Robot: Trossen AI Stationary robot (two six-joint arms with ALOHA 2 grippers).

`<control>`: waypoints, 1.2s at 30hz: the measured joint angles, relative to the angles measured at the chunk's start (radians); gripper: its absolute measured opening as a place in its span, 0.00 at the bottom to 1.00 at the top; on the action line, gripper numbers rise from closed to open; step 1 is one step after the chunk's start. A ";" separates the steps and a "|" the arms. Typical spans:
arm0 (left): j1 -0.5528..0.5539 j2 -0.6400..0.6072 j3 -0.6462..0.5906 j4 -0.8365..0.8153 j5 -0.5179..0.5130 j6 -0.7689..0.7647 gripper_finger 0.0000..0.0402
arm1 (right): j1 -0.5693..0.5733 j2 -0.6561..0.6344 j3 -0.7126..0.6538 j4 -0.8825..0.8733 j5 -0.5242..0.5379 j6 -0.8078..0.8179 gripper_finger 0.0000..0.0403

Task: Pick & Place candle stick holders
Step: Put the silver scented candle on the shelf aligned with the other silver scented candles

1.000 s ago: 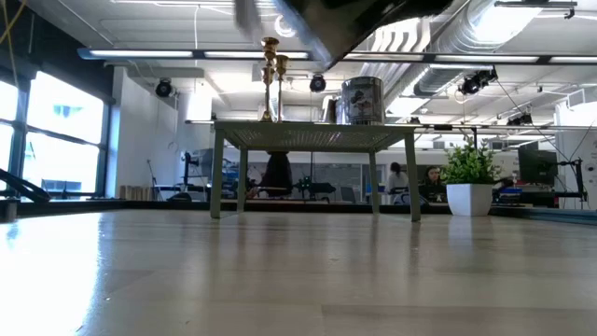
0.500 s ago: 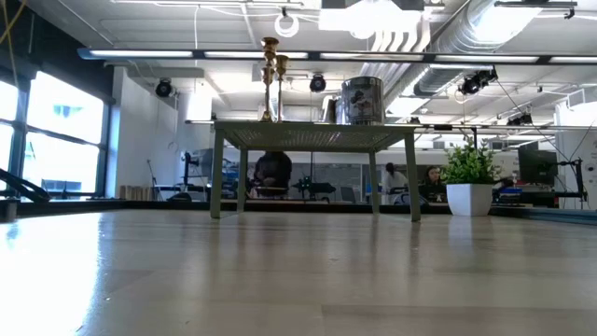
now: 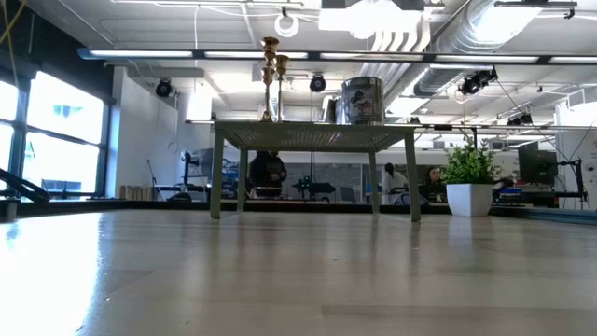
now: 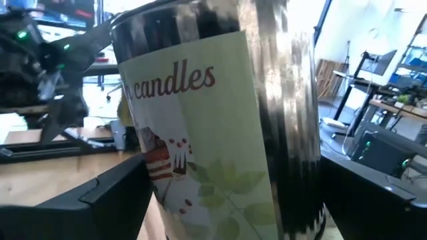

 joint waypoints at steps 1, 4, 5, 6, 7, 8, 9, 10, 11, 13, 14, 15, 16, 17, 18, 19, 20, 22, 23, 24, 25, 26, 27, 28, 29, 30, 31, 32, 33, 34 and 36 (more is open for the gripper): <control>0.000 0.005 0.000 -0.002 0.002 -0.017 0.99 | 0.007 -0.016 0.000 -0.026 0.012 0.008 0.92; 0.000 0.025 0.000 -0.002 0.006 -0.042 0.99 | 0.024 -0.070 0.000 -0.095 0.062 0.030 0.92; 0.000 0.035 0.000 -0.001 0.006 -0.051 0.99 | 0.028 -0.086 0.000 -0.116 0.084 0.038 0.92; 0.000 0.043 0.000 -0.001 0.003 -0.061 0.99 | 0.031 -0.104 0.000 -0.139 0.097 0.047 0.92; 0.000 0.050 0.000 -0.003 -0.004 -0.069 0.99 | 0.033 -0.120 0.000 -0.161 0.099 0.054 0.92; 0.000 0.060 0.000 0.000 -0.017 -0.079 0.99 | 0.033 -0.137 0.000 -0.184 0.096 0.067 0.92; 0.000 0.070 0.000 0.007 -0.034 -0.086 0.99 | 0.032 -0.152 0.000 -0.214 0.096 0.086 0.92; 0.000 0.080 0.000 0.016 -0.057 -0.091 0.99 | 0.031 -0.167 0.000 -0.253 0.096 0.113 0.92; 0.000 0.091 0.000 0.028 -0.081 -0.096 0.99 | 0.027 -0.179 0.000 -0.296 0.095 0.151 0.92; 0.000 0.112 -0.001 0.070 -0.123 -0.116 0.99 | 0.018 -0.199 0.000 -0.401 0.095 0.246 0.92; 0.001 0.119 -0.001 0.092 -0.141 -0.126 0.99 | 0.016 -0.206 0.000 -0.468 0.095 0.309 0.92; 0.002 0.126 -0.001 0.111 -0.158 -0.135 0.99 | 0.012 -0.210 0.000 -0.538 0.093 0.381 0.92; 0.010 0.135 -0.001 0.131 -0.170 -0.141 0.99 | 0.007 -0.212 -0.001 -0.609 0.092 0.455 0.92; 0.018 0.143 -0.001 0.146 -0.168 -0.149 0.99 | 0.001 -0.215 -0.012 -0.665 0.094 0.526 0.92; 0.028 0.151 0.000 0.152 -0.164 -0.158 0.99 | -0.005 -0.220 -0.030 -0.710 0.093 0.587 0.92; 0.035 0.155 -0.001 0.151 -0.157 -0.162 0.99 | -0.011 -0.228 -0.055 -0.738 0.090 0.632 0.92; 0.041 0.158 -0.001 0.155 -0.150 -0.165 0.99 | -0.017 -0.239 -0.085 -0.749 0.087 0.668 0.92; 0.065 0.169 0.000 0.166 -0.122 -0.180 0.99 | -0.030 -0.266 -0.153 -0.739 0.087 0.708 0.92; 0.076 0.176 0.000 0.162 -0.104 -0.189 0.99 | -0.037 -0.282 -0.191 -0.725 0.087 0.722 0.92; 0.085 0.183 -0.001 0.158 -0.087 -0.198 0.99 | -0.045 -0.299 -0.229 -0.701 0.087 0.726 0.92; 0.094 0.187 -0.001 0.154 -0.066 -0.207 0.99 | -0.053 -0.316 -0.268 -0.674 0.089 0.728 0.92; 0.106 0.191 -0.001 0.162 -0.045 -0.214 0.99 | -0.062 -0.334 -0.311 -0.640 0.088 0.728 0.92; 0.117 0.195 -0.001 0.167 -0.024 -0.221 0.99 | -0.070 -0.352 -0.350 -0.604 0.086 0.728 0.92; 0.127 0.198 -0.001 0.168 -0.009 -0.226 0.99 | -0.079 -0.372 -0.393 -0.560 0.081 0.727 0.92; 0.134 0.201 -0.001 0.164 0.005 -0.231 0.99 | -0.089 -0.390 -0.431 -0.518 0.074 0.725 0.92; 0.142 0.202 -0.001 0.160 0.016 -0.232 0.99 | -0.100 -0.408 -0.468 -0.479 0.071 0.726 0.92; 0.151 0.202 -0.001 0.164 0.025 -0.232 0.99 | -0.111 -0.425 -0.506 -0.437 0.070 0.726 0.92; 0.159 0.202 -0.001 0.172 0.029 -0.232 0.99 | -0.122 -0.440 -0.541 -0.398 0.068 0.724 0.92; 0.167 0.201 -0.001 0.178 0.037 -0.232 0.99 | -0.132 -0.453 -0.574 -0.361 0.069 0.722 0.92; 0.174 0.201 -0.001 0.182 0.048 -0.232 0.99 | -0.144 -0.466 -0.605 -0.332 0.070 0.721 0.92; 0.186 0.201 -0.001 0.187 0.054 -0.232 0.99 | -0.167 -0.487 -0.663 -0.278 0.077 0.719 0.92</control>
